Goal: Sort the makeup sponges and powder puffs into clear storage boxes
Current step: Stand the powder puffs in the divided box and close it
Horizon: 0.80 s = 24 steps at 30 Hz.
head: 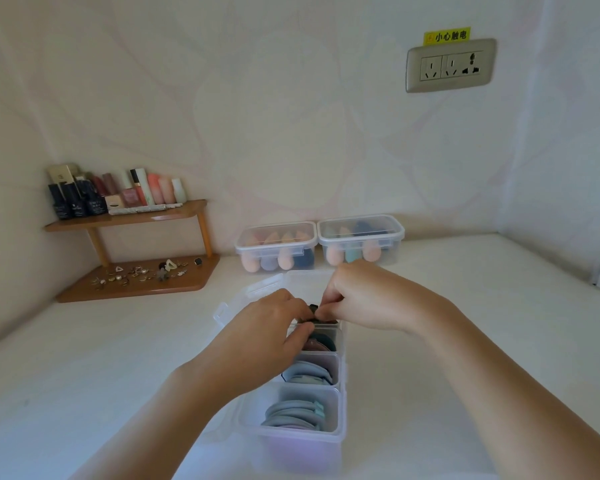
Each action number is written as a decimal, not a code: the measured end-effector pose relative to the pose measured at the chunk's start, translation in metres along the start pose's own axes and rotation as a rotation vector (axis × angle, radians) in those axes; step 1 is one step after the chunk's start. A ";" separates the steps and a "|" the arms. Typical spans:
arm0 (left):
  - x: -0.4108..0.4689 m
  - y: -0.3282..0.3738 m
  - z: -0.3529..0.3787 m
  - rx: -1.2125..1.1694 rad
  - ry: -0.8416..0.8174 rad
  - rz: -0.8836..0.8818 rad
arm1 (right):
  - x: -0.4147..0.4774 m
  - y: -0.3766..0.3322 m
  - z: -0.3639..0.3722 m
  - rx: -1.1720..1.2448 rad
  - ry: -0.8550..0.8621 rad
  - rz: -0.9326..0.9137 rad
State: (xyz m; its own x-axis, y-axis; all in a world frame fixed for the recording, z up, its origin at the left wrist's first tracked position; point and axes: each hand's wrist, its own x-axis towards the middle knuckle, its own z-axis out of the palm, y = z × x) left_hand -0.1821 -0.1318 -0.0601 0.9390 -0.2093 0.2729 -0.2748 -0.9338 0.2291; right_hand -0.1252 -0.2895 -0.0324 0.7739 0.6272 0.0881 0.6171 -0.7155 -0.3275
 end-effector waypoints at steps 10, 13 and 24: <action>-0.003 -0.003 0.002 -0.069 0.103 -0.048 | -0.001 -0.004 0.000 0.040 -0.048 0.107; -0.003 -0.002 0.001 -0.066 0.082 -0.041 | 0.001 -0.009 0.004 -0.056 -0.035 0.131; -0.001 -0.002 0.000 -0.072 -0.017 0.026 | 0.009 0.006 -0.005 0.189 -0.129 0.122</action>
State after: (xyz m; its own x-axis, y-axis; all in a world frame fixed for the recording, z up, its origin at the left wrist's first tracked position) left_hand -0.1824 -0.1297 -0.0610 0.9347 -0.2383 0.2638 -0.3124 -0.9049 0.2893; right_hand -0.1140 -0.2898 -0.0293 0.8091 0.5822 -0.0801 0.4729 -0.7259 -0.4994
